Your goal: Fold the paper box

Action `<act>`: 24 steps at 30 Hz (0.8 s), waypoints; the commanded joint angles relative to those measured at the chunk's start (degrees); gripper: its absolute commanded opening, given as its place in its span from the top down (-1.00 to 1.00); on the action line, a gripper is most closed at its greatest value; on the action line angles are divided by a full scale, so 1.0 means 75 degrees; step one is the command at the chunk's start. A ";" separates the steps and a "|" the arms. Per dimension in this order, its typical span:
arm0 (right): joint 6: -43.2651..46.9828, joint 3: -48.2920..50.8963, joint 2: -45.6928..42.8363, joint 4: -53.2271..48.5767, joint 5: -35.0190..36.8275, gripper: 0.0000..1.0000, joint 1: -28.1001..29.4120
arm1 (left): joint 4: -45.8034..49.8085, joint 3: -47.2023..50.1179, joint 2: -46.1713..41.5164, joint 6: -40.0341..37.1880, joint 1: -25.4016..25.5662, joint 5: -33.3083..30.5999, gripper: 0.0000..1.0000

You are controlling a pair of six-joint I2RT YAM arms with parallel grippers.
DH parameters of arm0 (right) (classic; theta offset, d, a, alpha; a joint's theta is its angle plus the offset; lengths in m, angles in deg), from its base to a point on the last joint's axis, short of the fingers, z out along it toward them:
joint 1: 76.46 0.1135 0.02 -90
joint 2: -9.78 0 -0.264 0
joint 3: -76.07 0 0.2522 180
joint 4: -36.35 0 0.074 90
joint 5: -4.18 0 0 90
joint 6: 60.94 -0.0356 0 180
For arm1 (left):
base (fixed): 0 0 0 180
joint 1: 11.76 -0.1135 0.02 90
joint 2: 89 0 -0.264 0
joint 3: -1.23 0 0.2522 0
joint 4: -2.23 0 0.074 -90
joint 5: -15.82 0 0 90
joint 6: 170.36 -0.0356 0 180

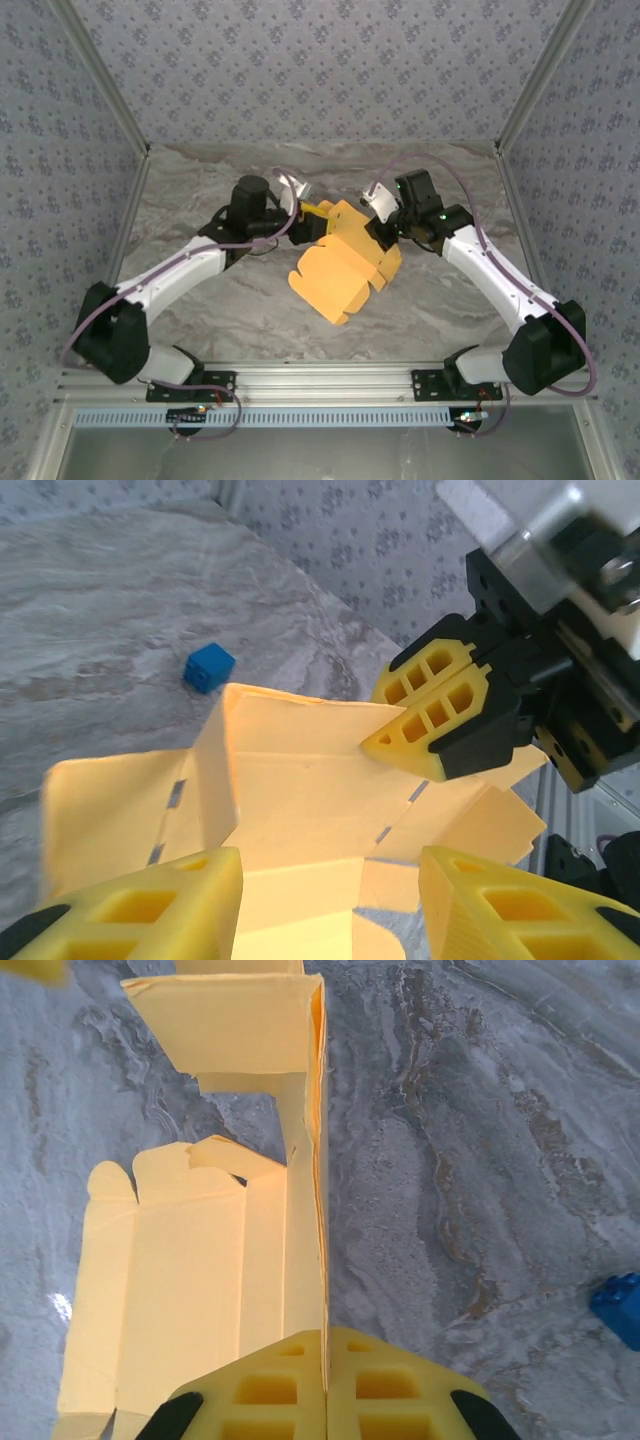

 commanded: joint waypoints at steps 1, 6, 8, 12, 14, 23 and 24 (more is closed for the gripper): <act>0.0991 0.0187 -0.0132 0.0364 0.0705 1.00 0.0182 | 0.0053 0.0580 -0.0775 0.0114 -0.0311 -0.0798 -0.05; 0.2571 0.0730 -0.0068 0.1305 0.1331 1.00 0.0518 | 0.0590 0.0975 -0.1008 0.0280 -0.1041 -0.1783 -0.08; 0.3214 0.0981 -0.0025 0.1756 0.1637 1.00 0.0660 | 0.0786 0.0976 -0.0879 0.0348 -0.1347 -0.1978 -0.08; 0.4277 0.1553 0.0140 0.2852 0.1980 1.00 0.0898 | 0.1000 0.0846 -0.0353 0.0309 -0.1841 -0.2036 -0.08; 0.4652 0.1814 0.0256 0.3362 0.2150 1.00 0.1042 | 0.1034 0.0766 -0.0033 0.0115 -0.1921 -0.2115 -0.08; 0.6199 0.2923 0.0678 0.5882 0.3346 1.00 0.1653 | 0.0791 0.0595 0.1184 -0.0745 -0.1923 -0.2013 -0.04; 0.6337 0.3040 0.0694 0.6139 0.3422 1.00 0.1682 | 0.0787 0.0546 0.1292 -0.0764 -0.1923 -0.1964 -0.04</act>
